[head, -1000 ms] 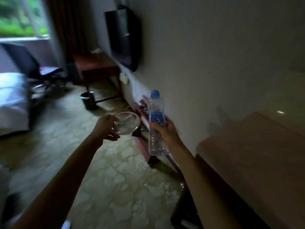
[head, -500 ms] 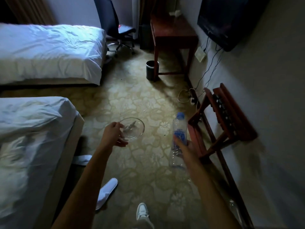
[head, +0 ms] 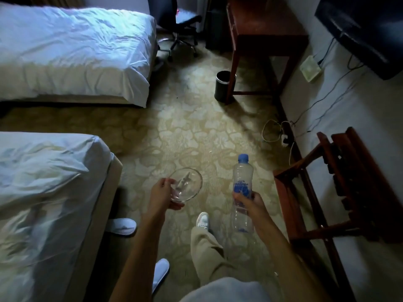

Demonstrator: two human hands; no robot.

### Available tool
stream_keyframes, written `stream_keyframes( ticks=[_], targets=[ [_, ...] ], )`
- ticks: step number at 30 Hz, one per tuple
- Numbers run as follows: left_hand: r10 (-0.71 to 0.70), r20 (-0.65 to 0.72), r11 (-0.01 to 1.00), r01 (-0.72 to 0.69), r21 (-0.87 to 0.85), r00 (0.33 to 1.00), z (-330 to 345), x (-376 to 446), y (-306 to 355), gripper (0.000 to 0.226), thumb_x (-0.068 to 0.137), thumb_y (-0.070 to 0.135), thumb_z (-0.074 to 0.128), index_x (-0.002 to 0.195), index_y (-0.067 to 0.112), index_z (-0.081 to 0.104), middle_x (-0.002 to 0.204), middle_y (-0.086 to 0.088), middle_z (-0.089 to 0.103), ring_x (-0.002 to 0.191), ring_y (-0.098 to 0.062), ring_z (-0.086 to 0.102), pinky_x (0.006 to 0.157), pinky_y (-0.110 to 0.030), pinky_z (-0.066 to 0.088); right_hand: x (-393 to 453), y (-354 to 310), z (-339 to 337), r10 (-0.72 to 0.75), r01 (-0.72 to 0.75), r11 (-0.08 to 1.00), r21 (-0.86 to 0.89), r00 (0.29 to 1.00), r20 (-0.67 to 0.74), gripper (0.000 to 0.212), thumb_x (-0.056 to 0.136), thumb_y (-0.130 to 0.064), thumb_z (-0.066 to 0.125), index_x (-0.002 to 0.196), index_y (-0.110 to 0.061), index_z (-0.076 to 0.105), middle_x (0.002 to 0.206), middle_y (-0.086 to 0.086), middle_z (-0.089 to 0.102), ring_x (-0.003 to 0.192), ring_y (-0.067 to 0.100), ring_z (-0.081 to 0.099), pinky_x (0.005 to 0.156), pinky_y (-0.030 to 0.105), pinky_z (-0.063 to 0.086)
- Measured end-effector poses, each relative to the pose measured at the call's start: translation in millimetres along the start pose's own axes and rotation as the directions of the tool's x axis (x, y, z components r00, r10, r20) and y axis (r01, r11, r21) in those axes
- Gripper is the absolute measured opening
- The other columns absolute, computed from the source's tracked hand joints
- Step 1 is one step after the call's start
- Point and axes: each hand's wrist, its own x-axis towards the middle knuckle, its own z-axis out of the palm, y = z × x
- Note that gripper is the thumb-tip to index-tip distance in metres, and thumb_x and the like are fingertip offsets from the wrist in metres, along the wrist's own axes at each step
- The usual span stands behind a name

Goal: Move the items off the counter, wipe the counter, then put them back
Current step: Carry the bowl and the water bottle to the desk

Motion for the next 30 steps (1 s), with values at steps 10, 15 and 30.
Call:
stream_keyframes(
  ticks=[10, 15, 30],
  targets=[
    [0.085, -0.142, 0.996, -0.083, 0.022, 0.986, -7.4, 218.0, 180.0, 0.025, 0.105, 0.020, 0.033, 0.104, 0.010, 0.056, 0.090, -0.021, 0.058, 0.037, -0.021, 0.063, 0.035, -0.027, 0.050, 240.7, -193.9, 125.7, -0.102, 0.114, 0.992, -0.057, 0.979, 0.178, 0.077, 0.061, -0.039, 0.085, 0.125, -0.012, 0.051, 0.120, 0.007, 0.063, 0.103, 0.019, 0.066, 0.074, 0.026, 0.052],
    [0.091, -0.187, 0.996, -0.093, -0.005, 0.978, -3.3, 325.3, 243.2, 0.026, 0.105, 0.024, 0.037, 0.096, 0.013, 0.059, 0.092, -0.014, 0.063, 0.041, -0.019, 0.066, 0.037, -0.029, 0.054, 329.4, -254.1, 177.0, -0.079, 0.084, 0.996, -0.016, 0.977, 0.199, 0.075, 0.070, -0.036, 0.083, 0.131, -0.015, 0.043, 0.121, 0.001, 0.059, 0.104, 0.015, 0.064, 0.076, 0.025, 0.052],
    [0.132, 0.148, 0.982, -0.149, 0.113, 0.980, 120.7, 718.2, 513.7, 0.029, 0.106, 0.023, 0.032, 0.107, 0.007, 0.056, 0.086, -0.024, 0.062, 0.038, -0.024, 0.064, 0.033, -0.026, 0.049, 638.5, -514.5, 228.2, -0.160, 0.177, 0.978, 0.109, 0.975, -0.152, 0.075, 0.075, -0.035, 0.079, 0.135, -0.015, 0.039, 0.123, 0.003, 0.059, 0.104, 0.016, 0.064, 0.079, 0.025, 0.053]
  ],
)
